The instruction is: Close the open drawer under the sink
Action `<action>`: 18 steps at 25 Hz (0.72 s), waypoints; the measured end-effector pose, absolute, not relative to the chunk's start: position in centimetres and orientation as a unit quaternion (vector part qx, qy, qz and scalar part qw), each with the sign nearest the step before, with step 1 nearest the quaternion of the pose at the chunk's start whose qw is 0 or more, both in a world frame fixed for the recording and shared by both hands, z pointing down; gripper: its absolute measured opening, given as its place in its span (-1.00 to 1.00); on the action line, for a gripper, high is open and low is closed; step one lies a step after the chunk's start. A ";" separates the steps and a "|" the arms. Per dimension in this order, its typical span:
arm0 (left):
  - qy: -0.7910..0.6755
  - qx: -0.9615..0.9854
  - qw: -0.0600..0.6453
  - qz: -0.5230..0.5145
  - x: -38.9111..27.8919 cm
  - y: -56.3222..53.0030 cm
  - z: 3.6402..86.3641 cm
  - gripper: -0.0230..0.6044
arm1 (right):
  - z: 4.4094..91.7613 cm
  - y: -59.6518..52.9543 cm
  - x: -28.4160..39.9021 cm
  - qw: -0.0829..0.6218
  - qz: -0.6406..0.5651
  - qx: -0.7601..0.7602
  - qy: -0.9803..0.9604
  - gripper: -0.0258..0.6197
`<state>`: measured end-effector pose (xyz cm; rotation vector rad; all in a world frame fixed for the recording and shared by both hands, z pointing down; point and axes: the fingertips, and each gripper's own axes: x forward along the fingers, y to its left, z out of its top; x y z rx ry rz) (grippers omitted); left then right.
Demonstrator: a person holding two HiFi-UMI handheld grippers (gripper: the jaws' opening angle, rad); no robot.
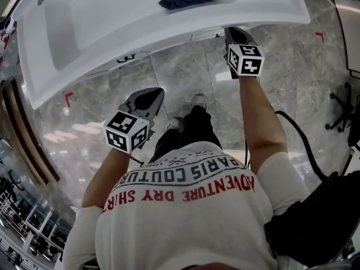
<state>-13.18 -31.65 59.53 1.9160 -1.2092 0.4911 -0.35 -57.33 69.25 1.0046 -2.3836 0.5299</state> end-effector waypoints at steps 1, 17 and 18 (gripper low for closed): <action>-0.478 0.757 0.400 0.195 -13.2 -31.5 59.5 -0.92 | 69.3 -57.3 -0.3 0.250 0.194 0.368 -0.874 -0.91; -0.456 0.803 0.345 0.168 -12.4 -28.7 52.4 -0.92 | 57.8 -42.9 -0.2 0.239 0.216 0.312 -0.894 -0.92; -0.452 0.809 0.338 0.166 -12.3 -28.0 51.6 -0.92 | 56.3 -40.6 -0.5 0.233 0.223 0.303 -0.897 -0.92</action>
